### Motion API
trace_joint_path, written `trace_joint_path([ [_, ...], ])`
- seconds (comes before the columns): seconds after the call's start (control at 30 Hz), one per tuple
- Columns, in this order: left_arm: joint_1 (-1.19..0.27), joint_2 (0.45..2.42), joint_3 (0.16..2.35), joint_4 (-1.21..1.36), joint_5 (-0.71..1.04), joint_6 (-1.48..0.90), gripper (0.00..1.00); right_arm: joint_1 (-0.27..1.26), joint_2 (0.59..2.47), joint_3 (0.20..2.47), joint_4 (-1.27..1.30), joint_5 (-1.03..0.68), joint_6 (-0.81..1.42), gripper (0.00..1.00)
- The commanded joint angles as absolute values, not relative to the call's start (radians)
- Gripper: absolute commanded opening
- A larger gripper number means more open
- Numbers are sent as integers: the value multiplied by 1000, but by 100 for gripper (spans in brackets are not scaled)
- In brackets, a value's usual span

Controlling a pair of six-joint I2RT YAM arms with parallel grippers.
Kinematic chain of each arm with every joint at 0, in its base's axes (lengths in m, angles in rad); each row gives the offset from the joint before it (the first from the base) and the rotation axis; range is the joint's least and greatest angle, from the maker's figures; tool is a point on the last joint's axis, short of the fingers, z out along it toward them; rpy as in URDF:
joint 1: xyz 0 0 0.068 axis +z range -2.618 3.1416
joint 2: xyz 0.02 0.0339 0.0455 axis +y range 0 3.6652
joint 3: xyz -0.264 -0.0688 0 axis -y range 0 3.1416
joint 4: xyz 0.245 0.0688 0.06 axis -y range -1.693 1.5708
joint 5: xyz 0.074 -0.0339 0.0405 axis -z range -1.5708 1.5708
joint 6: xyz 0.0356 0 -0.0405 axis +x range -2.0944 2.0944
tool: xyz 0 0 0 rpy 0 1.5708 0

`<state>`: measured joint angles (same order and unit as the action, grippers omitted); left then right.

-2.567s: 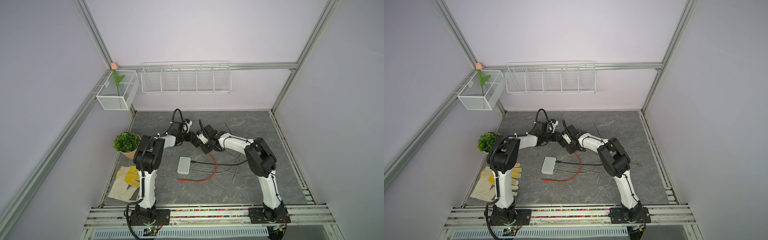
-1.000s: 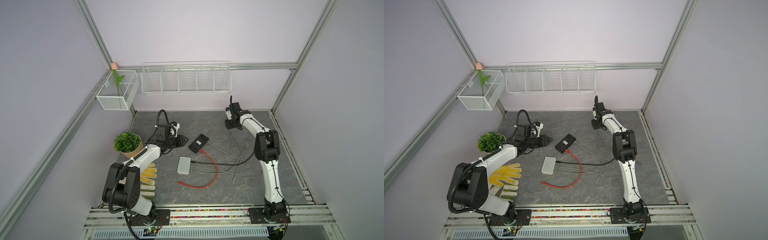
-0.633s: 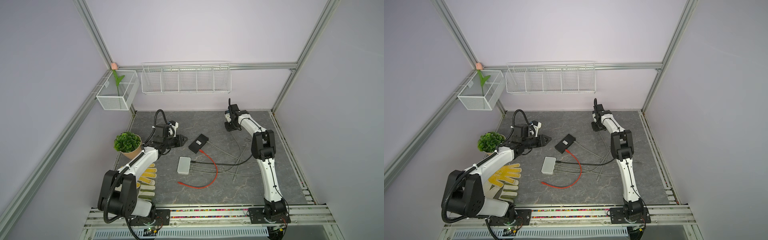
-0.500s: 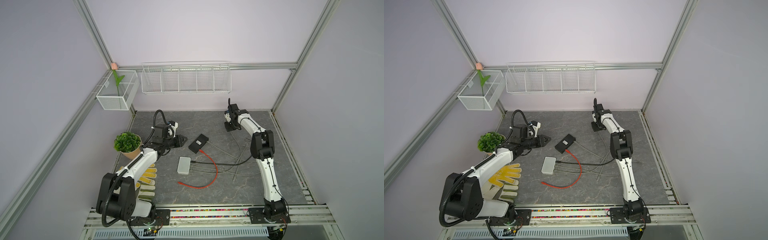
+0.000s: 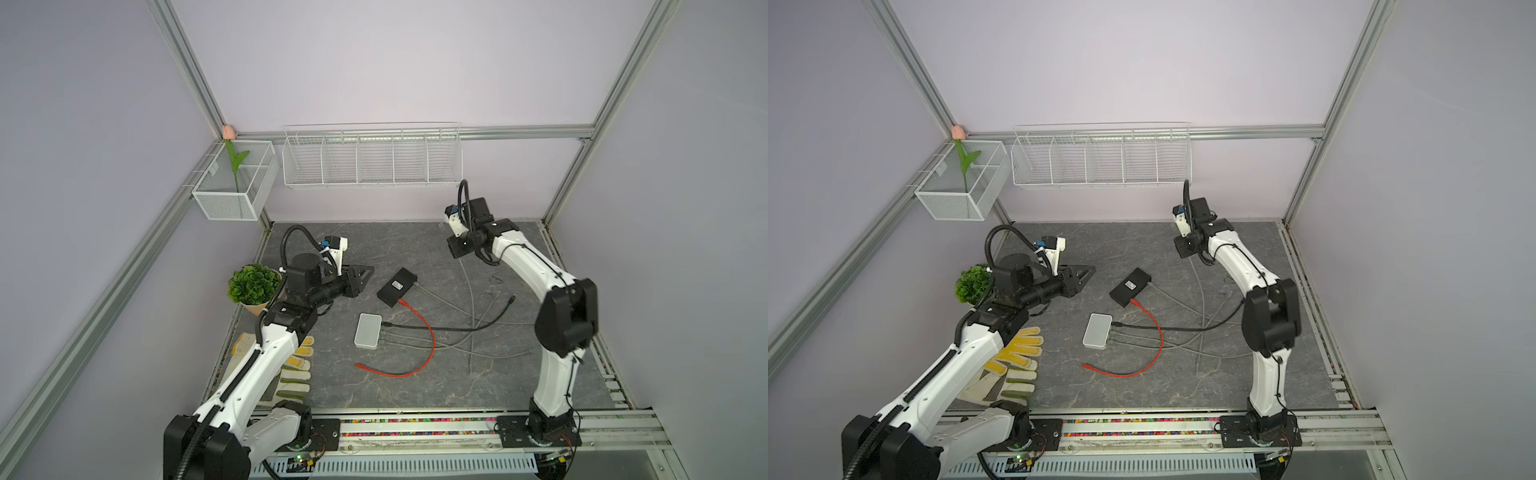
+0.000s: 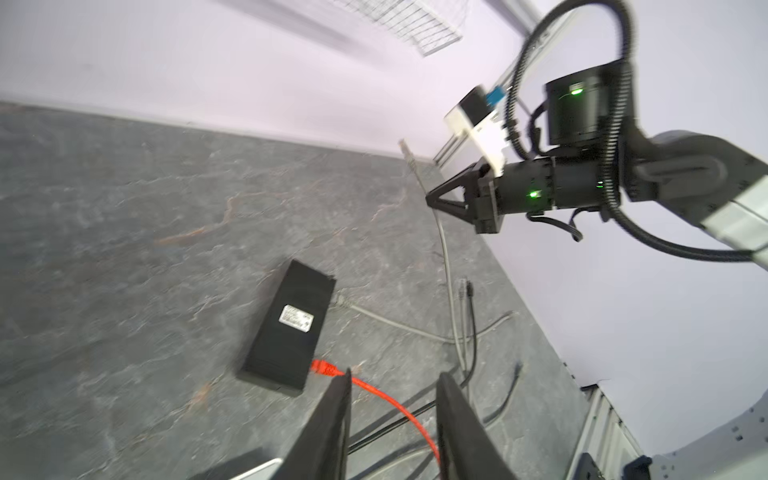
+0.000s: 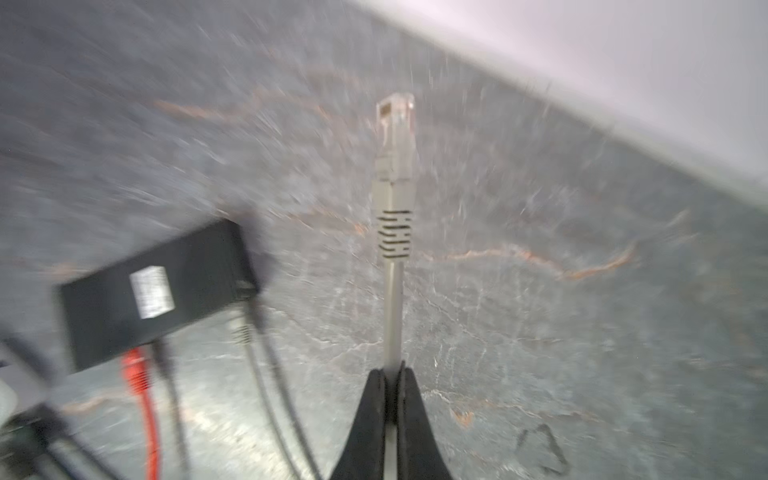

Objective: Insert the plug into the switch port
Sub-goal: 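Grasp a grey ethernet plug with right gripper and lift it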

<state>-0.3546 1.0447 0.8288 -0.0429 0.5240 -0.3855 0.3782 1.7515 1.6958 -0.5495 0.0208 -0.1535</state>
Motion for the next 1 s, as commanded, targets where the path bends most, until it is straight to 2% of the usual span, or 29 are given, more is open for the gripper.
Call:
trace_joint_path([
  [0.0, -390, 999, 805, 80, 542, -406, 38, 397, 1488, 1547, -267, -8, -255, 6],
  [0.2, -448, 966, 822, 242, 573, -467, 39, 435, 1214, 1377, -202, -351, -347, 6],
  [0.4, -596, 971, 880, 214, 524, -384, 41, 457, 1093, 1248, -219, -570, -362, 7],
  [0.57, -663, 976, 890, 239, 514, -371, 41, 485, 1064, 1200, -246, -628, -375, 6],
  [0.83, -670, 994, 892, 313, 475, -364, 41, 529, 1119, 1244, -345, -683, -409, 6],
  [0.97, -671, 1027, 936, 309, 516, -356, 41, 540, 1138, 1255, -363, -719, -419, 7],
])
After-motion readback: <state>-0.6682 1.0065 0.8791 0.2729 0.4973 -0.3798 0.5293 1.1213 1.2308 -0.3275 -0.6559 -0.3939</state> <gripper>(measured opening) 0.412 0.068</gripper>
